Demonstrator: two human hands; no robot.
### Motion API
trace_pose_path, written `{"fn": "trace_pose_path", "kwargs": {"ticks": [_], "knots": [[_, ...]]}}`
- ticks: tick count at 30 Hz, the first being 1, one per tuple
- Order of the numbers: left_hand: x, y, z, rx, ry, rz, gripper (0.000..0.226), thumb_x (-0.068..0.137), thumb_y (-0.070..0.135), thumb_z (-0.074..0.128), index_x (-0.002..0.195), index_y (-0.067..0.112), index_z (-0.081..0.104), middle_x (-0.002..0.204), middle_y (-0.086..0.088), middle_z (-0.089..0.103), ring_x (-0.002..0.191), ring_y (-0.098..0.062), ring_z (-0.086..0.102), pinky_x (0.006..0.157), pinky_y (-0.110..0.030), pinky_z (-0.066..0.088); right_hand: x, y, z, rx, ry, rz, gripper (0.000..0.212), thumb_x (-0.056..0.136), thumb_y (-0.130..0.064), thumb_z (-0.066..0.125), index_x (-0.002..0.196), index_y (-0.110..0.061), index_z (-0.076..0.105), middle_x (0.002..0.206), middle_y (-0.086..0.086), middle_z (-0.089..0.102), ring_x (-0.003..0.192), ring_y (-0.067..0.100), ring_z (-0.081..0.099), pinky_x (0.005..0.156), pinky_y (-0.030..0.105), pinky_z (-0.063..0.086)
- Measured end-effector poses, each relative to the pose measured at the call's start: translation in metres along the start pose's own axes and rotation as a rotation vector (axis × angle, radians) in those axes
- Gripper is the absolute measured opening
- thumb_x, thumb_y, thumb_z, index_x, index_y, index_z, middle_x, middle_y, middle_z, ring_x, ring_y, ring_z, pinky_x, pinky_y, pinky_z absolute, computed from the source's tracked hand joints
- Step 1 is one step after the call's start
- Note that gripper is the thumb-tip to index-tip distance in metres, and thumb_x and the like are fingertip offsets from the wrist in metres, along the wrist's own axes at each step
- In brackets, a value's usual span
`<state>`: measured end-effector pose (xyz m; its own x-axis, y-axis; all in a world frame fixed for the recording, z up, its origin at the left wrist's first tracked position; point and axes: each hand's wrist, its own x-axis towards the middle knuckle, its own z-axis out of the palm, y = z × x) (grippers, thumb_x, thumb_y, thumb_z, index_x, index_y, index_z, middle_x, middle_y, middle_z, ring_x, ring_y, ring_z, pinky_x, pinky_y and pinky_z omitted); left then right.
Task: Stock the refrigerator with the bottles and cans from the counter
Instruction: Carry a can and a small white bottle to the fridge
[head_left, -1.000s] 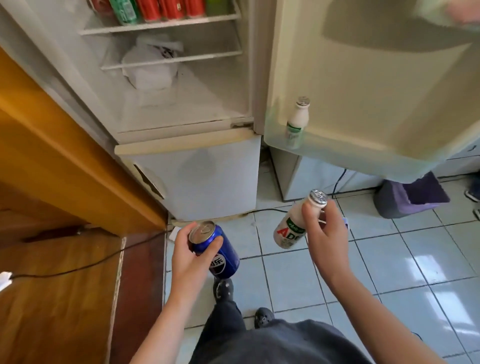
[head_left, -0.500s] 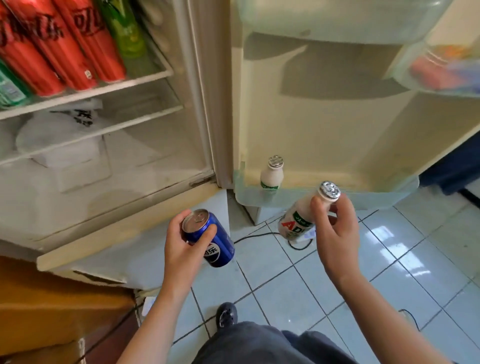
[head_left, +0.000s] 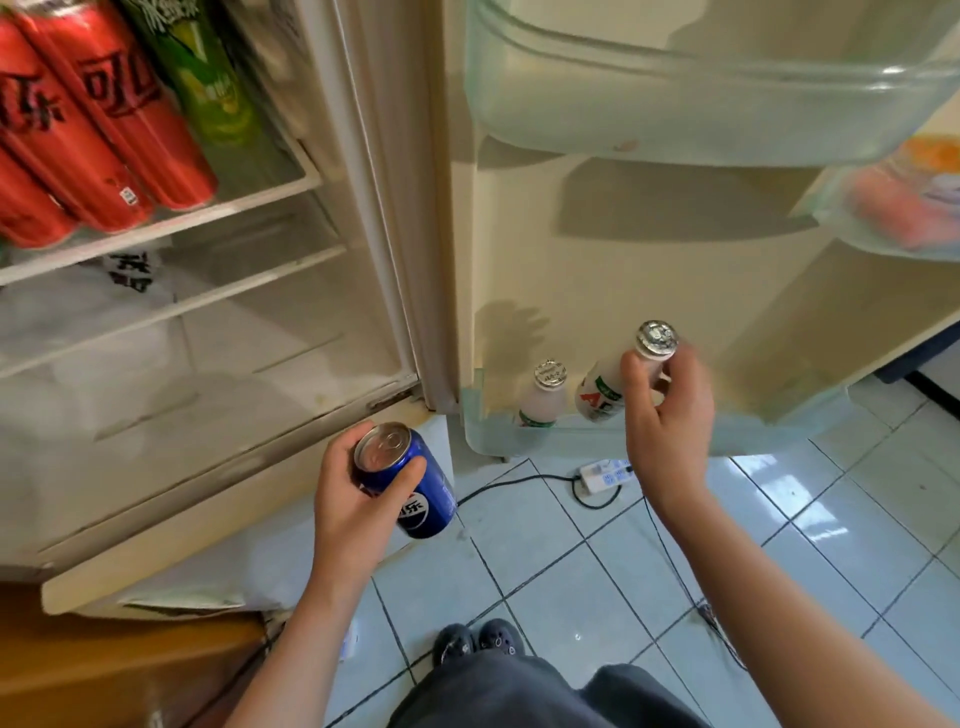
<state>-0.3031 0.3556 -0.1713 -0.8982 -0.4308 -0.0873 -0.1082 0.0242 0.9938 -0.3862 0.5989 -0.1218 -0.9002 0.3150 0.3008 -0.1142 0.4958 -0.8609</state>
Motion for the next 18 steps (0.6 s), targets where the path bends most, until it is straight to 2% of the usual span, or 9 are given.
{"fn": "trace_pose_path", "kwargs": {"ticks": [2, 6, 13, 18], "knots": [[0.001, 0.001, -0.001, -0.005, 0.02, -0.005, 0.052, 0.073, 0.004, 0.078, 0.1, 0.042, 0.057, 0.099, 0.017, 0.066, 0.092, 0.003, 0.062, 0.08, -0.022, 0.045, 0.003, 0.008, 0.004, -0.02, -0.057, 0.0, 0.023, 0.086, -0.045, 0.044, 0.097, -0.026, 0.05, 0.086, -0.019, 0.047, 0.081, 0.003, 0.044, 0.072, 0.027, 0.04], [0.001, 0.004, -0.004, 0.01, 0.059, 0.013, 0.05, 0.073, 0.001, 0.077, 0.102, 0.037, 0.057, 0.097, 0.018, 0.066, 0.09, 0.0, 0.063, 0.078, -0.023, 0.046, -0.001, 0.024, 0.01, -0.053, -0.168, 0.026, 0.015, 0.091, -0.035, 0.051, 0.102, -0.024, 0.054, 0.093, -0.011, 0.052, 0.086, 0.005, 0.046, 0.072, 0.028, 0.039], [-0.005, 0.007, -0.007, 0.038, 0.08, 0.022, 0.048, 0.07, 0.012, 0.08, 0.099, 0.042, 0.058, 0.099, 0.019, 0.065, 0.091, 0.001, 0.062, 0.071, -0.017, 0.048, -0.009, 0.035, 0.01, -0.15, -0.292, 0.011, 0.021, 0.091, -0.027, 0.054, 0.105, -0.012, 0.057, 0.097, -0.004, 0.053, 0.089, 0.012, 0.047, 0.074, 0.027, 0.034], [-0.011, 0.008, -0.004, 0.04, 0.093, 0.011, 0.048, 0.066, 0.017, 0.08, 0.103, 0.038, 0.057, 0.101, 0.013, 0.065, 0.092, -0.002, 0.062, 0.077, -0.022, 0.047, -0.005, 0.035, 0.006, -0.172, -0.343, 0.031, 0.024, 0.091, -0.026, 0.054, 0.109, -0.01, 0.055, 0.098, -0.003, 0.052, 0.089, 0.017, 0.049, 0.072, 0.027, 0.033]]}}
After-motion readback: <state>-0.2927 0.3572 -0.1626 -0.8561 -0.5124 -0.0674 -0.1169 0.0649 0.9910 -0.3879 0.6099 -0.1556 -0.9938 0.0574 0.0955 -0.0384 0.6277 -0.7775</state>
